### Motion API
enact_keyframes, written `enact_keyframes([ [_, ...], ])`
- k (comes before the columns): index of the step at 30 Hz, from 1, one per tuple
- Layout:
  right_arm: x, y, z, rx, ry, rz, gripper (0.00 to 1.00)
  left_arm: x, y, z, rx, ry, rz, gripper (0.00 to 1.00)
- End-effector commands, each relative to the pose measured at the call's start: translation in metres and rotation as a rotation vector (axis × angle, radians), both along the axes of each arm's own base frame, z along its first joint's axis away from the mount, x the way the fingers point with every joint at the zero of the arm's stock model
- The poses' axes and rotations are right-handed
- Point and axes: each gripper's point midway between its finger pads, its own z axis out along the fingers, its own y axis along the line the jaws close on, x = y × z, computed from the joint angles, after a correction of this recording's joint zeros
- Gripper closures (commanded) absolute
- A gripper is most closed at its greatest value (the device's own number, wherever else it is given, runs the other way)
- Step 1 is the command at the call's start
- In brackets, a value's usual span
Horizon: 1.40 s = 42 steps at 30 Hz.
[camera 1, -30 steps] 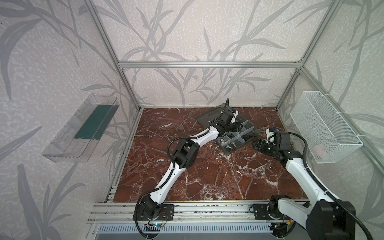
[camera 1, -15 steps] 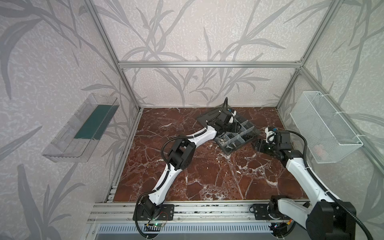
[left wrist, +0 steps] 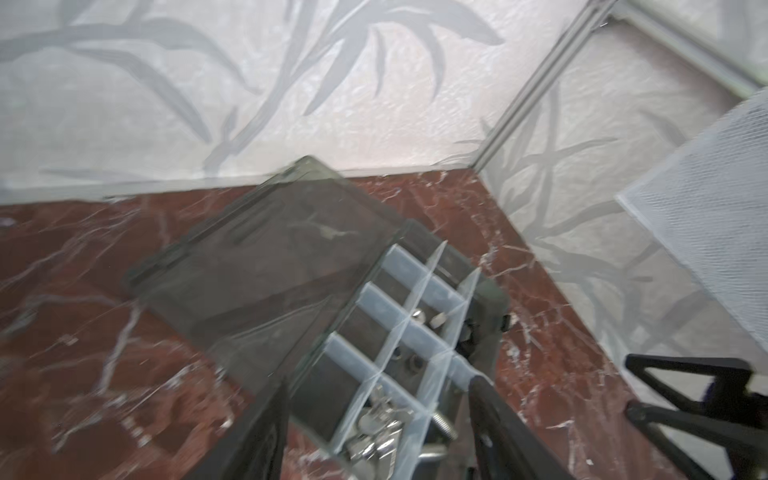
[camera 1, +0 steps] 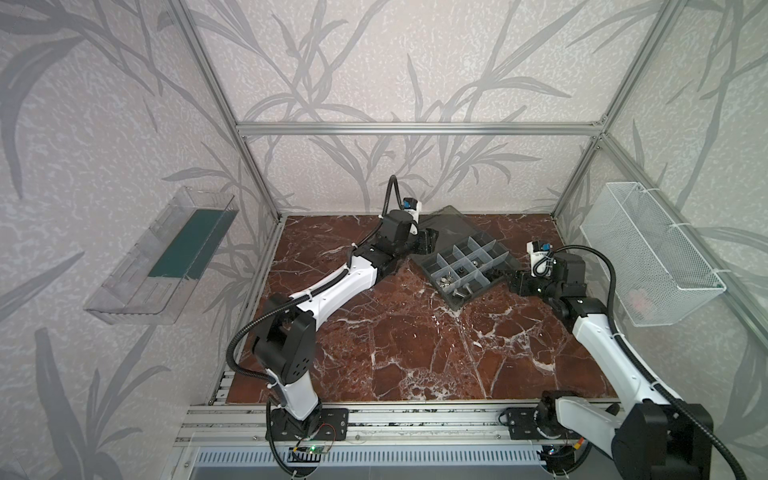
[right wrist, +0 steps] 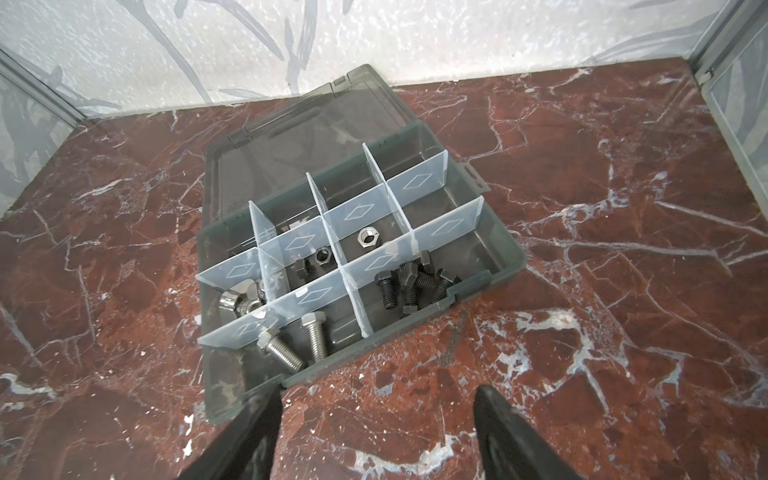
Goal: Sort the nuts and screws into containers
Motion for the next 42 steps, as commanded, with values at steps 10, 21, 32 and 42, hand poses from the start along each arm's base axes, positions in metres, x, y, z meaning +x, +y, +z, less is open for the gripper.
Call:
enact_keyframes([
  [10, 0.033, -0.009, -0.046, -0.080, -0.173, -0.015, 0.26, -0.017, 0.125, -0.043, 0.389, -0.058, 0.248, 0.29],
  [21, 0.044, -0.009, -0.064, -0.082, -0.251, -0.018, 0.25, -0.062, 0.250, -0.041, 0.603, -0.330, 0.656, 0.00],
  [32, 0.049, -0.005, -0.073, -0.137, -0.285, -0.018, 0.23, -0.067, 0.301, -0.101, 0.667, -0.278, 0.756, 0.00],
  [42, 0.046, -0.005, -0.081, -0.184, -0.309, -0.048, 0.22, -0.056, 0.327, -0.121, 0.583, -0.249, 0.814, 0.00],
])
